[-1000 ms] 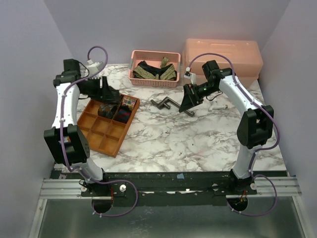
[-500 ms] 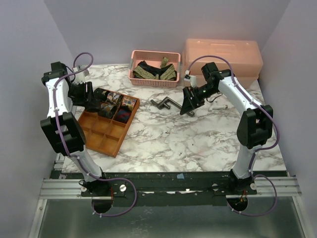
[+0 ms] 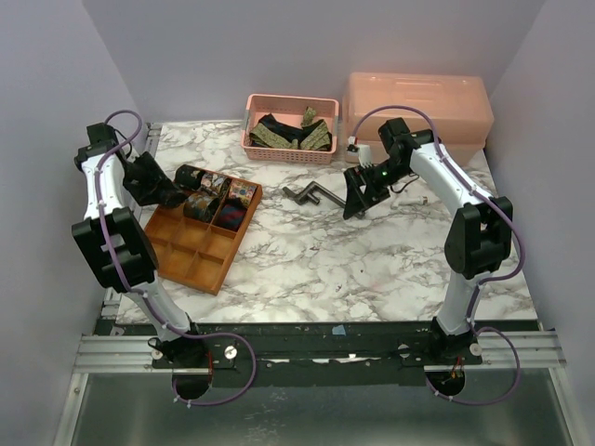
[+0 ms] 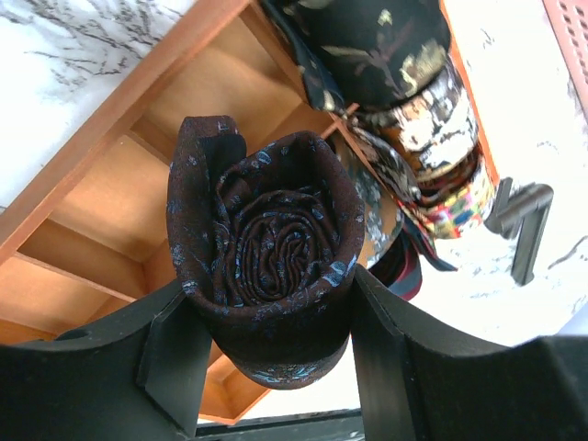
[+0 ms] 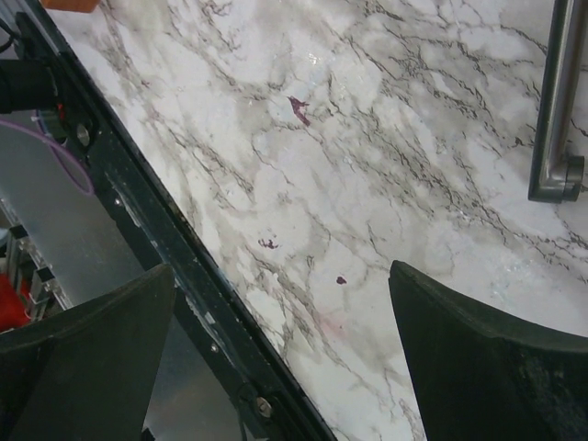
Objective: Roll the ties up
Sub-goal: Place the tie in the storage box.
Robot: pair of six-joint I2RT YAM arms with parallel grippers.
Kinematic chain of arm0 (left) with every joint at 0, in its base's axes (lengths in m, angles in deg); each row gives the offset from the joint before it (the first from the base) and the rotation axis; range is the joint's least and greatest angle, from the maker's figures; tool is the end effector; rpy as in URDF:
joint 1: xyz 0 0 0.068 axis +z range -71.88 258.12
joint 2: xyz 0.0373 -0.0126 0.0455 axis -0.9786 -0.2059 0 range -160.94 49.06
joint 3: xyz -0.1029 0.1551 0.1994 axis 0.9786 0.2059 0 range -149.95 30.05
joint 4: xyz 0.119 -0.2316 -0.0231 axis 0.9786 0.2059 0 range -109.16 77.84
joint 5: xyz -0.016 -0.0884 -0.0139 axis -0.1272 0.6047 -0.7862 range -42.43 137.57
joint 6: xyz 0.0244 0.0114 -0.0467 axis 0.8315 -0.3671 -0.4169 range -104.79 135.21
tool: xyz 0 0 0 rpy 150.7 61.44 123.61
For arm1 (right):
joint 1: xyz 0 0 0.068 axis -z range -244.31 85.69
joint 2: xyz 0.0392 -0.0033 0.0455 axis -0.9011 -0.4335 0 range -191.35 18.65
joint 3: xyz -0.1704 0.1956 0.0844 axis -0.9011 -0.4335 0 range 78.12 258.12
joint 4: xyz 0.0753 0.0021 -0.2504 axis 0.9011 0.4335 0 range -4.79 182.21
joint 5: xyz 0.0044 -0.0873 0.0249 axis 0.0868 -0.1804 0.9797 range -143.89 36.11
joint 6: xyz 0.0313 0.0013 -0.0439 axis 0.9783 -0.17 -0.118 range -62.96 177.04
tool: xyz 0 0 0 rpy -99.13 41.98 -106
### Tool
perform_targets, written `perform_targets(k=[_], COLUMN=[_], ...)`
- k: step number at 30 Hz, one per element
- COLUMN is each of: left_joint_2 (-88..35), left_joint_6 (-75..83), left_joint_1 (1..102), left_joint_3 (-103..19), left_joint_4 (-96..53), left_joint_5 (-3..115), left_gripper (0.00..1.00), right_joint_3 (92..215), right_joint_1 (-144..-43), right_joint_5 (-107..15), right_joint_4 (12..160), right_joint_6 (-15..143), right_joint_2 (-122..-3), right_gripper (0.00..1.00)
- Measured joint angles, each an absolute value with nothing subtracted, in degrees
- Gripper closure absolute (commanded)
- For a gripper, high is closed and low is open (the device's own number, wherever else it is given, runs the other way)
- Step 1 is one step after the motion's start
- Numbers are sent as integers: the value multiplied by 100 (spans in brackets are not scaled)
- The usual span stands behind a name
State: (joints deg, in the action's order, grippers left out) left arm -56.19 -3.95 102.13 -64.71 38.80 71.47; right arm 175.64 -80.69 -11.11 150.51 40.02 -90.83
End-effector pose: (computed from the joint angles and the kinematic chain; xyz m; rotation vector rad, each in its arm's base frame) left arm 0.3533 0.1416 0.2835 -0.8918 2.5499 -0.5488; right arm 0.3599 0.1310 0.2728 -0.8978 2.5777 1.0664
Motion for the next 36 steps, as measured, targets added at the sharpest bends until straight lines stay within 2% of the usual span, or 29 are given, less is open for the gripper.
perform_targets(k=[23, 36], left_joint_2=[-6581, -6710], left_joint_6=[-1711, -2047], left_joint_1=[10270, 9994], left_joint_3=[-6723, -7070], left_joint_4=[3617, 3405], left_joint_5=[6843, 7221], left_gripper=[100, 100], right_joint_3=[17548, 17555], right_joint_1=[-8069, -8069], right_joint_5=[-1791, -1948], right_joint_4=[15440, 15539], right_joint_6=[3792, 3781], right_joint_2=[-9083, -9172], right_gripper=[0, 0])
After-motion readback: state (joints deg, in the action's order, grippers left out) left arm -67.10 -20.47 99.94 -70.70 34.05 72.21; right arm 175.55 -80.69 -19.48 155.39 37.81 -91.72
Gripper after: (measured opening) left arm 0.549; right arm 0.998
